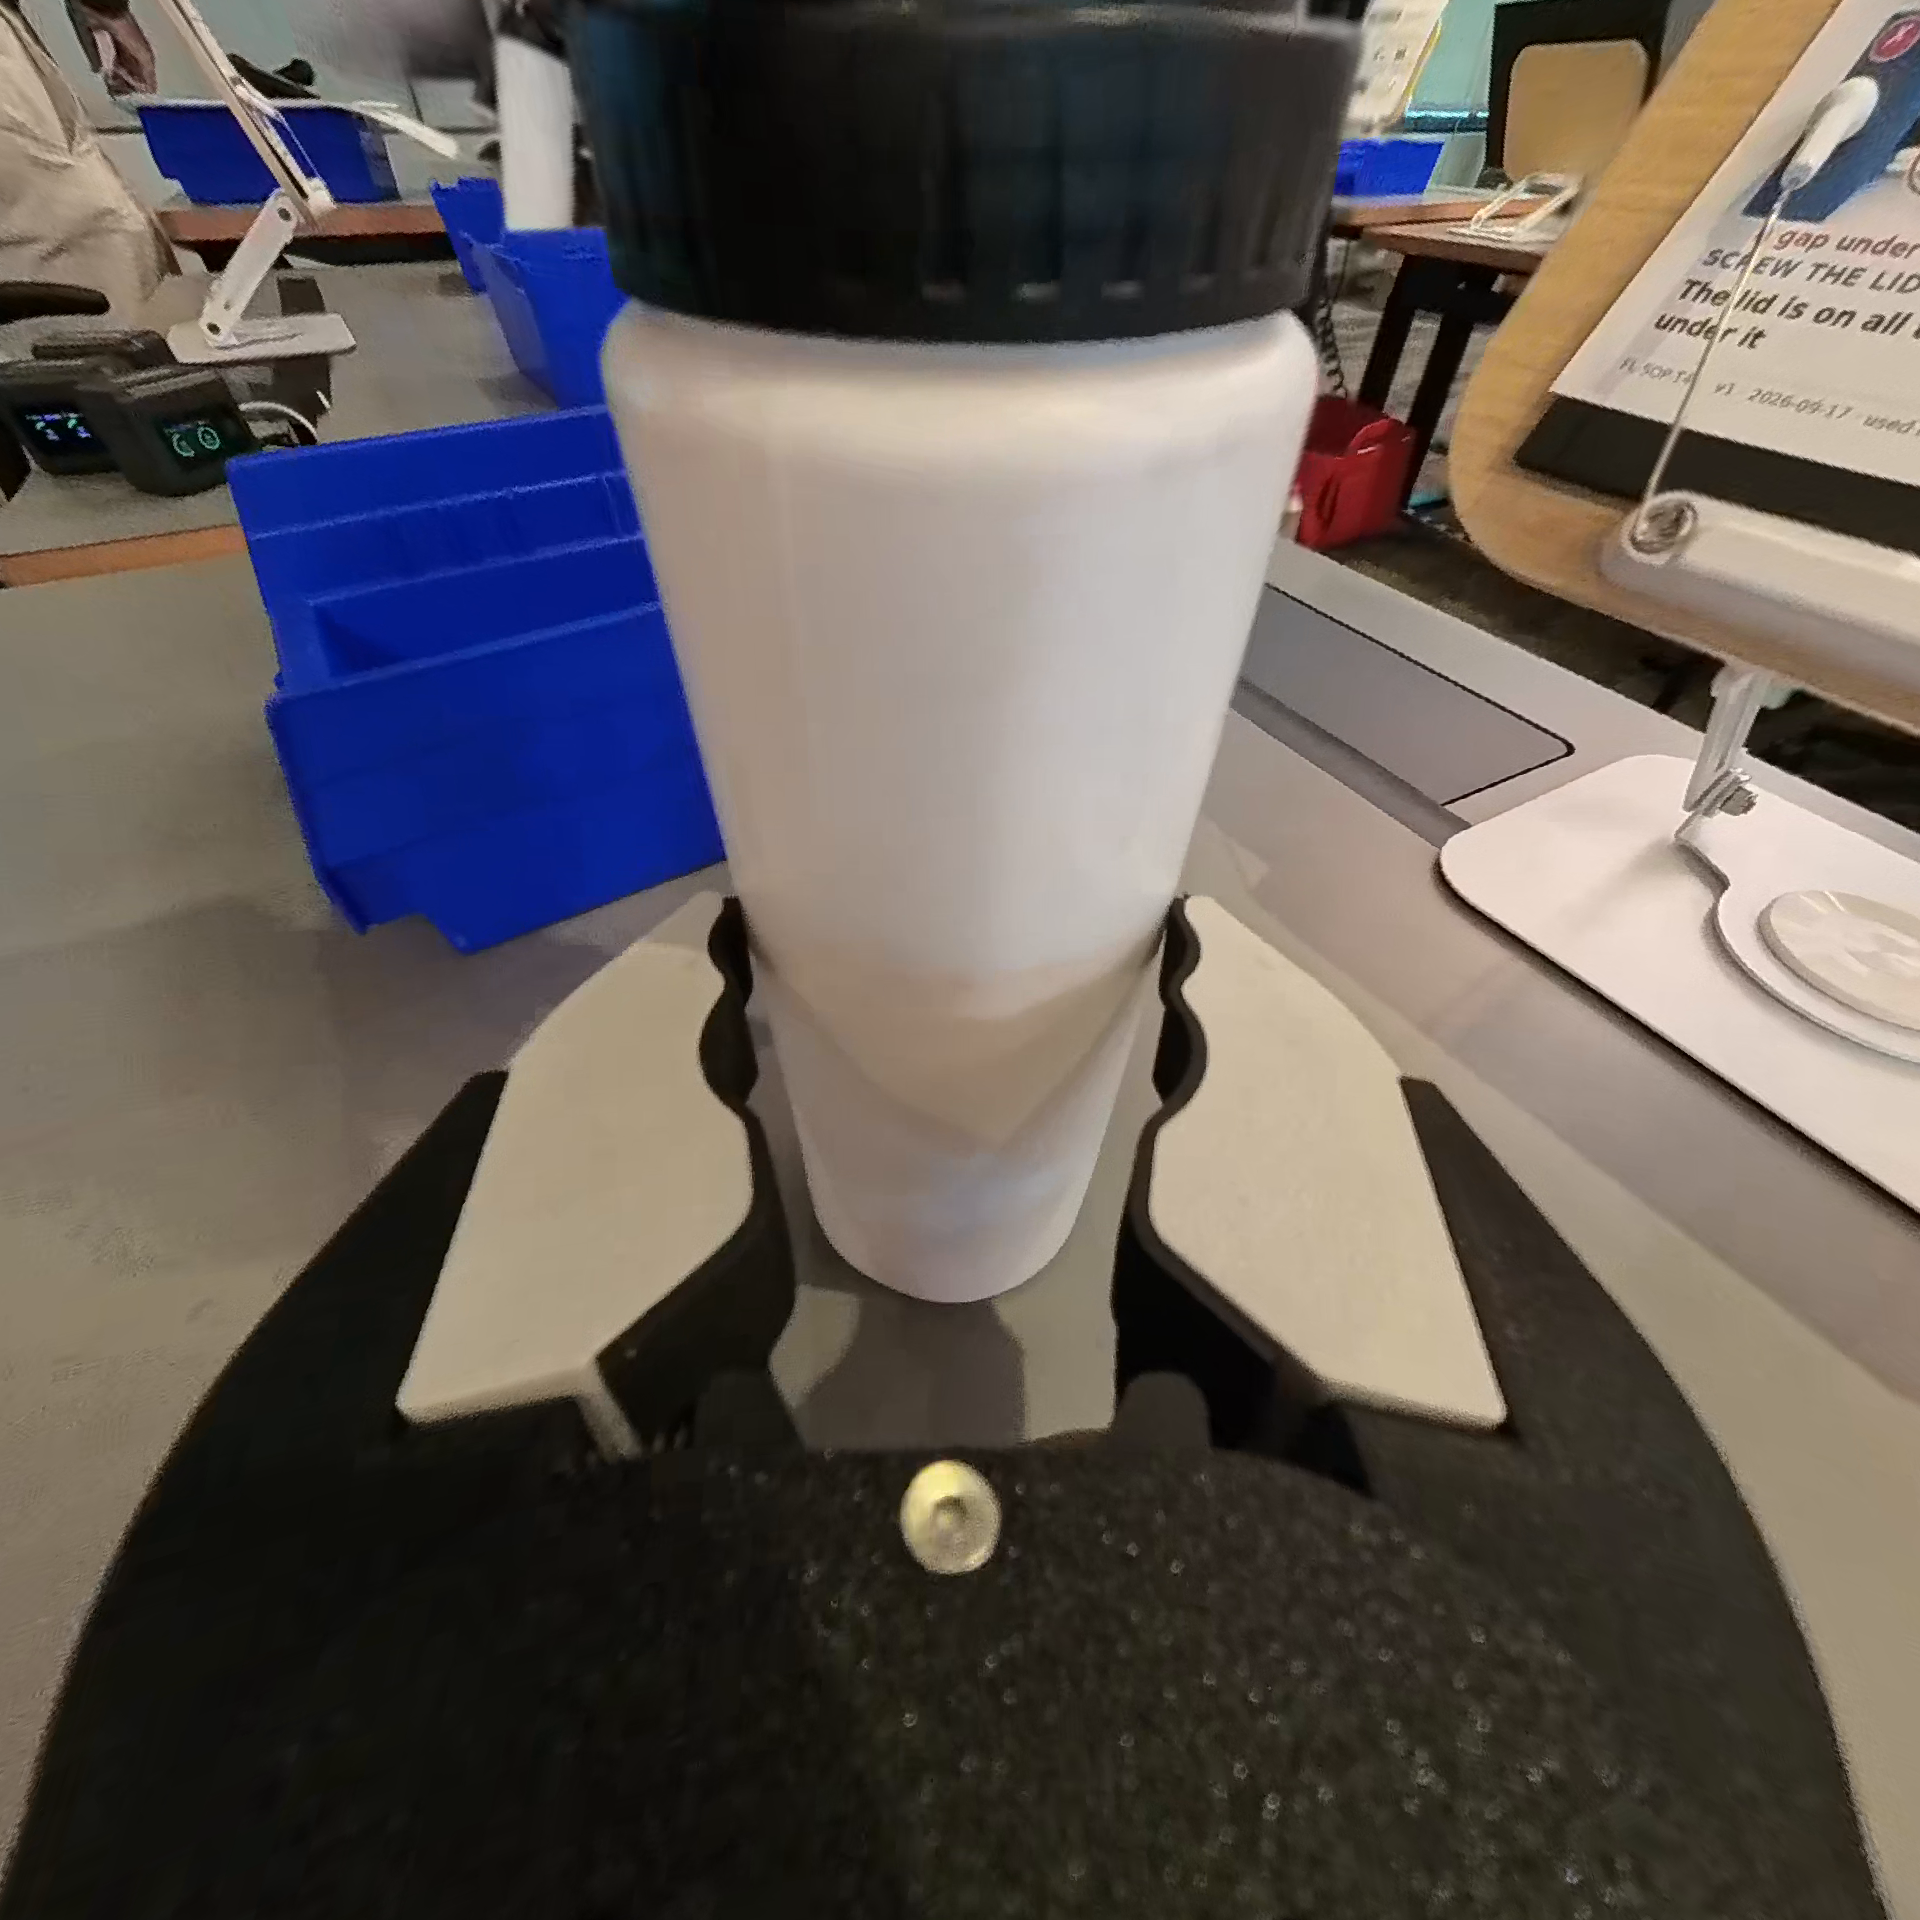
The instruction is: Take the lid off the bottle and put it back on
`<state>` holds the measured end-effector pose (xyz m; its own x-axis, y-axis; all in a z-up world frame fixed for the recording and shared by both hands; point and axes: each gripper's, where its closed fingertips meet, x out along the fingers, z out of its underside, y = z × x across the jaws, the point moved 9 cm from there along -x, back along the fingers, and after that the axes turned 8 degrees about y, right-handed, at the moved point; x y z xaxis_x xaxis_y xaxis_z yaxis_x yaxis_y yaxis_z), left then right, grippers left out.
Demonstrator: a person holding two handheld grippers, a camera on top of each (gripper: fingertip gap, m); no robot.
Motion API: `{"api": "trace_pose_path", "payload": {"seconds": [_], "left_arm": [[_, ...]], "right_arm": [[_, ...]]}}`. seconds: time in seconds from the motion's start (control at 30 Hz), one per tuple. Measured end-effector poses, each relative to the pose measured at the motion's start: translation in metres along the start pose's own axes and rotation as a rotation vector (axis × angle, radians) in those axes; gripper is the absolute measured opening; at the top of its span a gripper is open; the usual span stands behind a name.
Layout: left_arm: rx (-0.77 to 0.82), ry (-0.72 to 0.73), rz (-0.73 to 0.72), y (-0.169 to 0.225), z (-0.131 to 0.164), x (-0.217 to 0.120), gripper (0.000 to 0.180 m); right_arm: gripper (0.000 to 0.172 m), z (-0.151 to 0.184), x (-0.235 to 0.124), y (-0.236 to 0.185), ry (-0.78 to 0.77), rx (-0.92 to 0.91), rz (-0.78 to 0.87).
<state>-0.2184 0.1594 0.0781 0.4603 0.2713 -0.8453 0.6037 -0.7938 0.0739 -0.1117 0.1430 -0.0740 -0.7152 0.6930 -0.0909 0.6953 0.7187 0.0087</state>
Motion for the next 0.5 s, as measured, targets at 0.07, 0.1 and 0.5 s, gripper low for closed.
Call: {"api": "trace_pose_path", "payload": {"seconds": [0.07, 0.1, 0.5], "left_arm": [[-0.017, 0.175, 0.007, 0.013, 0.033, -0.016, 0.098], [-0.019, 0.273, 0.027, 0.024, 0.055, -0.021, 0.098], [-0.157, 0.725, 0.46, 0.159, 0.259, 0.042, 0.085]], "right_arm": [[0.089, 0.004, -0.001, 0.005, 0.005, 0.007, 0.006], [0.092, 0.004, -0.001, 0.008, 0.009, 0.021, 0.001], [0.087, -0.021, 0.019, 0.018, -0.052, 0.111, -0.183]]}}
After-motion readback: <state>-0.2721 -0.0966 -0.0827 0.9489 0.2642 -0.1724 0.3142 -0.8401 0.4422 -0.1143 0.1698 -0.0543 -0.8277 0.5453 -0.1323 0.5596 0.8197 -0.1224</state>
